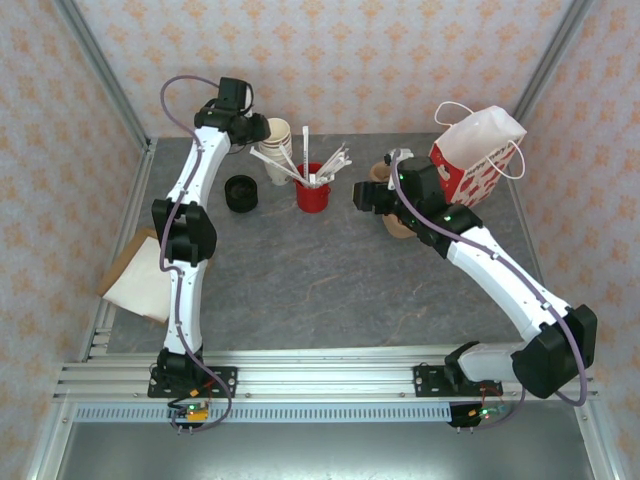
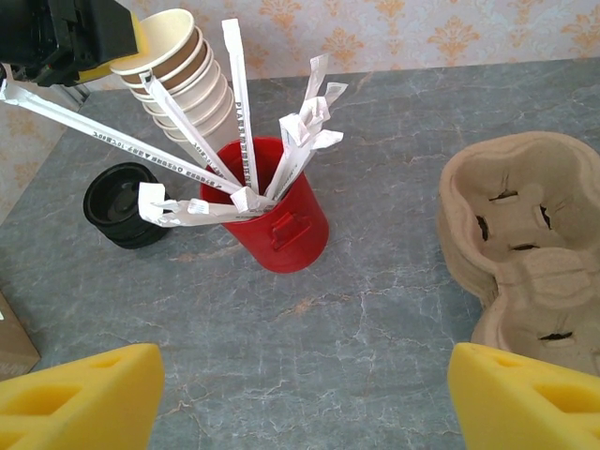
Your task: Pack the takeout coffee
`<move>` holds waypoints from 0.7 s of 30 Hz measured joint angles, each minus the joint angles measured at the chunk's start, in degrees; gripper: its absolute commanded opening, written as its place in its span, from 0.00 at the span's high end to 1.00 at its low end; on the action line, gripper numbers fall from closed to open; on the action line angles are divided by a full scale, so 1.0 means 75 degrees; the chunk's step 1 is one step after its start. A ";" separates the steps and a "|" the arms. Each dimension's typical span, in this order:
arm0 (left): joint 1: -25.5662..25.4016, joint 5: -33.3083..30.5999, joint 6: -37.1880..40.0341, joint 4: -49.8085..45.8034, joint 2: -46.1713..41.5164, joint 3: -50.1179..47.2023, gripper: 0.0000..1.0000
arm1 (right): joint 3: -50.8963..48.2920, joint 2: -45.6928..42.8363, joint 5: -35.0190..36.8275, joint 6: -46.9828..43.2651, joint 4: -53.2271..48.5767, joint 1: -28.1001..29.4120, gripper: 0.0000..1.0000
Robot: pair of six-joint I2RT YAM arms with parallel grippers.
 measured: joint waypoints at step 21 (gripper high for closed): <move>0.0000 -0.0052 0.0210 -0.0201 0.0006 0.0367 0.92 | -0.0035 0.0134 -0.0052 0.0111 -0.0032 0.0009 0.20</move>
